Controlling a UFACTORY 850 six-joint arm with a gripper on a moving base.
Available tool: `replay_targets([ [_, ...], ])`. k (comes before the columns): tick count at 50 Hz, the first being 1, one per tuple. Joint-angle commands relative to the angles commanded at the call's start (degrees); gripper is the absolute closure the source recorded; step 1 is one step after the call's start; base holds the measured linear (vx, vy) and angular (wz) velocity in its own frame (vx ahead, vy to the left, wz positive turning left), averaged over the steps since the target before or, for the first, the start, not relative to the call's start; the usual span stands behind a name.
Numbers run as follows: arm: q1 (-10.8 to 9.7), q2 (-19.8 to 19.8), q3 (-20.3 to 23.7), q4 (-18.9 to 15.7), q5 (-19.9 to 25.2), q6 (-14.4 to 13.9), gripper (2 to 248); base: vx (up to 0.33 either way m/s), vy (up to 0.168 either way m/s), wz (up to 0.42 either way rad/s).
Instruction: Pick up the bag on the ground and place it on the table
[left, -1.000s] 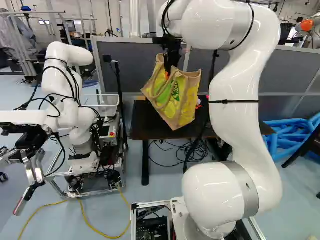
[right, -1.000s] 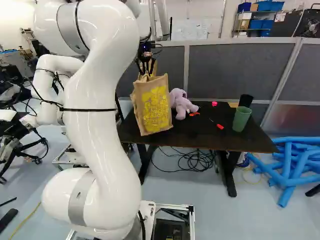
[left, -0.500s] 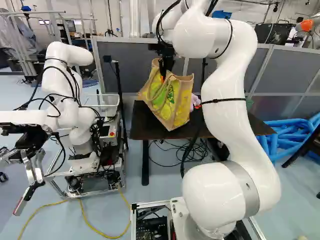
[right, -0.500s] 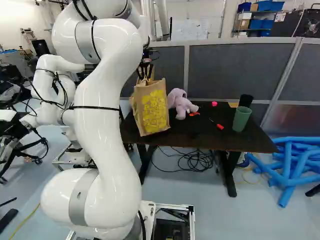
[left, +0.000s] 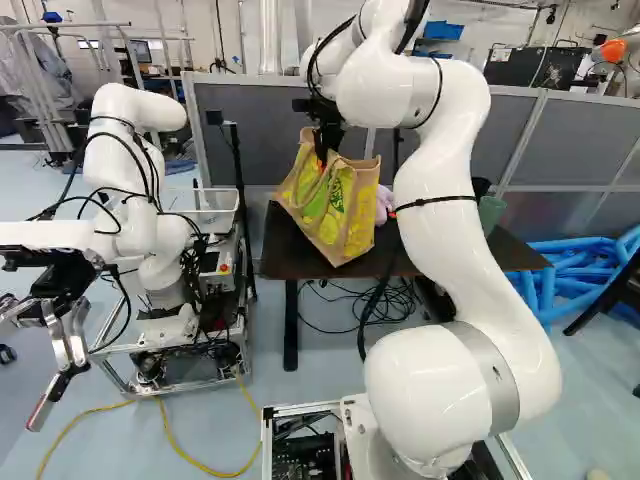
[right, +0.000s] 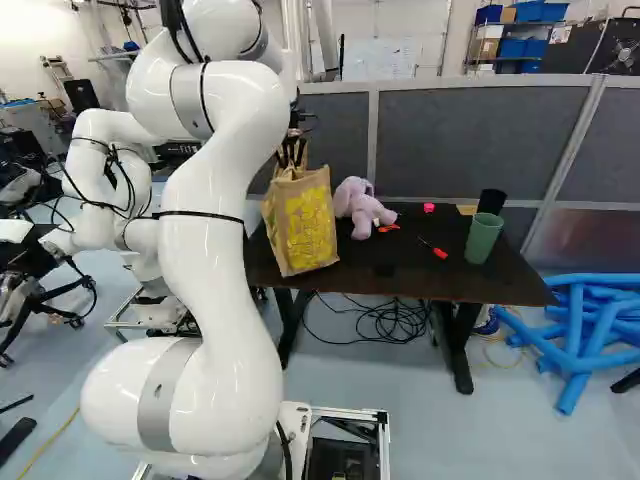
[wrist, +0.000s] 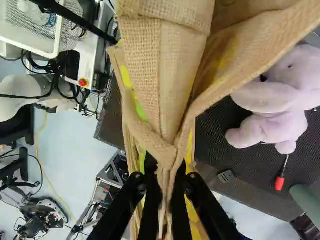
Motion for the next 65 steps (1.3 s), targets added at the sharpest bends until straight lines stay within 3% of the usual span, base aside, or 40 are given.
replay_targets([
  [20, 0.01, -2.75, -0.37, 0.0, -0.22, 0.0, 224, 0.0, 0.0, 0.0],
  [41, 0.01, -3.09, -0.42, 0.0, -0.22, 0.0, 224, 0.0, 0.0, 0.0],
  [42, 0.01, -3.09, -0.42, 0.0, -0.22, 0.0, 208, 0.0, 0.0, 0.0],
  [46, 0.01, -3.09, -0.42, 0.0, -0.22, 0.0, 208, 0.0, 0.0, 0.0],
  [47, 0.01, -3.09, -0.42, 0.0, -0.22, 0.0, 175, 0.0, 0.0, 0.0],
  [51, 0.01, -3.09, -0.42, 0.0, -0.22, 0.0, 175, 0.0, 0.0, 0.0],
  [52, 0.01, -3.09, -0.42, 0.0, -0.22, 0.0, 140, 0.0, 0.0, 0.0],
  [57, 0.01, -3.09, -0.42, 0.0, -0.22, 0.0, 140, 0.0, 0.0, 0.0],
  [58, 0.01, -3.09, -0.42, 0.0, -0.22, 0.0, 105, 0.0, 0.0, 0.0],
  [62, 0.01, -3.09, -0.42, 0.0, -0.22, 0.0, 105, 0.0, 0.0, 0.0],
  [63, 0.01, -3.09, -0.42, 0.0, -0.22, 0.0, 69, 0.0, 0.0, 0.0],
  [65, 0.01, -3.09, -0.42, 0.0, -0.22, 0.0, 69, 0.0, 0.0, 0.0],
])
